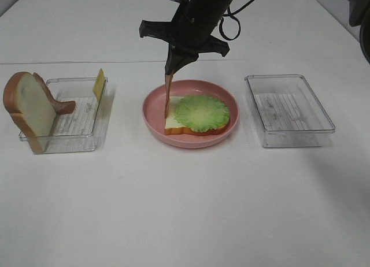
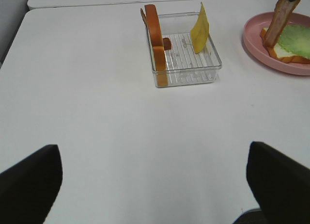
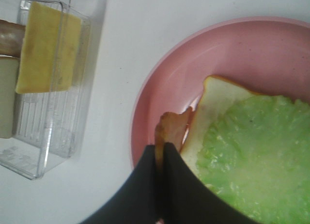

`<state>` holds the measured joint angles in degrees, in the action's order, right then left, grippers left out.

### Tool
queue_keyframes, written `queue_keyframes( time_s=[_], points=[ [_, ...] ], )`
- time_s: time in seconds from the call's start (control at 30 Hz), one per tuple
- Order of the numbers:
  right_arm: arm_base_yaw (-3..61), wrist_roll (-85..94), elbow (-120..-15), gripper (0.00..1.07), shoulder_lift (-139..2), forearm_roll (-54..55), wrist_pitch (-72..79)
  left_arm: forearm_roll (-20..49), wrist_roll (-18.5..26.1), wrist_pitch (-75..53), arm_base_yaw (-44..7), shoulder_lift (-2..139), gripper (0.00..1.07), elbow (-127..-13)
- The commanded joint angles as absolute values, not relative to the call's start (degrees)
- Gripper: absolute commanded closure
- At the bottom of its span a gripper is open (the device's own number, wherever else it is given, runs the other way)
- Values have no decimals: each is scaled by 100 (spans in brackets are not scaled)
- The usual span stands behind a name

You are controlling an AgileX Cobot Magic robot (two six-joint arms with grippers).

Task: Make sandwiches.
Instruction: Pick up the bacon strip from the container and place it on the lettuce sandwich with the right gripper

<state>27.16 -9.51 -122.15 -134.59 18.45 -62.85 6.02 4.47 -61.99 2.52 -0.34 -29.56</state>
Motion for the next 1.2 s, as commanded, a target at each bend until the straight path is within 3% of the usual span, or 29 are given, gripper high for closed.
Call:
queue_keyframes(
  time_s=[0.03, 0.27, 0.7, 0.73, 0.77, 0.8, 0.83, 0.87, 0.9, 0.93, 0.97, 1.0, 1.03, 1.07, 1.2],
  points=[
    [2699, -900, -12244, 107, -13453, 1558, -6360, 607, 441, -6171, 258, -103, 9, -2956],
    [2699, -1089, -12244, 107, -13453, 636, -6767, 607, 441, -6171, 258, -103, 9, -2956],
    [2699, -1100, -12244, 107, -13453, 350, -7024, 607, 441, -6171, 258, -103, 9, -2956],
    [2699, -1100, -12244, 99, -13453, 350, -7024, 607, 441, -6171, 258, -103, 9, -2956],
    [2699, -1100, -12244, 99, -13453, 350, -7024, 607, 441, -6171, 258, -103, 9, -2956],
    [2699, -1094, -12244, 86, -13453, 350, -7024, 607, 441, -6171, 258, -103, 9, -2956],
    [2699, -1094, -12244, 86, -13453, 350, -7024, 607, 441, -6171, 258, -103, 9, -2956],
    [2699, -1089, -12244, 79, -13453, 350, -7024, 607, 441, -6171, 258, -103, 9, -2956],
    [2699, -1083, -12244, 54, -13453, 338, -7019, 607, 441, -6171, 258, -103, 9, -2956],
    [2699, -1083, -12244, 54, -13453, 338, -7019, 607, 441, -6171, 258, -103, 9, -2956],
    [2699, -1071, -12244, 30, -13453, 304, -7019, 607, 441, -6171, 258, -103, 9, -2956],
    [2704, -1054, -12244, 23, -13453, 286, -7019, 607, 441, -6171, 258, -103, 9, -2956],
    [2704, -1054, -12244, 23, -13453, 286, -7019, 607, 441, -6171, 258, -103, 9, -2956],
    [2704, -968, -12244, 11, -13453, 235, -7007, 607, 441, -6171, 258, -103, 9, -2956],
    [2704, -940, -12244, 9, -13453, 178, -7065, 607, 441, -6171, 258, -103, 9, -2956]
  ],
)
